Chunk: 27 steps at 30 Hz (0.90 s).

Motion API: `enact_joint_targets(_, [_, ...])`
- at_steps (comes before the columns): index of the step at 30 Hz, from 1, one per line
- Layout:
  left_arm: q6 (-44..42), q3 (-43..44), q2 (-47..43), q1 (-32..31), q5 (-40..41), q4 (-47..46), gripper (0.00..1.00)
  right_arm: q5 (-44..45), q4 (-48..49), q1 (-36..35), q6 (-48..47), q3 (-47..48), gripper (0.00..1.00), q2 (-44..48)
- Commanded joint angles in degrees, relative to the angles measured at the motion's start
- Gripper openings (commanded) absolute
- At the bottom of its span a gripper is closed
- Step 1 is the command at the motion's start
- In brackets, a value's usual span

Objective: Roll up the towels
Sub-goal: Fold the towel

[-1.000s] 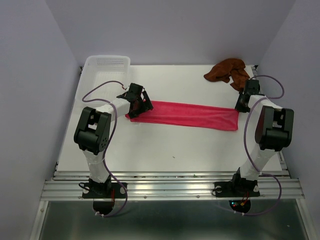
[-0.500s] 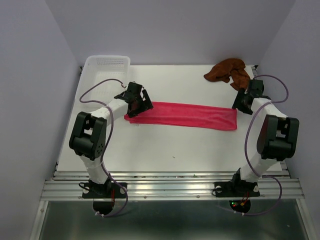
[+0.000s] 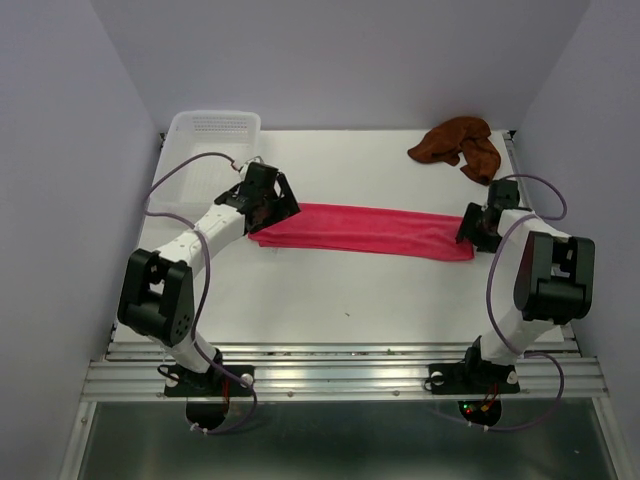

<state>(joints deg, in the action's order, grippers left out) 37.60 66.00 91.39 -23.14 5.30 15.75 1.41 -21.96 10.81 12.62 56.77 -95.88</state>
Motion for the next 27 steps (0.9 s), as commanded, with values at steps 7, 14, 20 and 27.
enact_joint_targets(7, [0.4,-2.9,-7.0,0.9,5.0,4.3,0.99,3.1,2.1,-1.7,0.4,0.0,0.37,-4.0])
enact_joint_targets(14, [0.1,-3.8,-7.6,2.0,5.9,4.4,0.99,12.2,-0.6,-0.6,-1.5,0.6,0.04,-0.8])
enact_joint_targets(20, [-0.2,-3.6,-5.2,2.1,4.8,3.5,0.99,22.3,-3.8,-0.6,-7.5,4.3,0.01,3.1])
enact_joint_targets(27, [-1.1,-2.6,-0.5,2.0,-1.9,-0.8,0.99,21.9,-6.9,-0.1,-11.8,10.2,0.01,4.4])
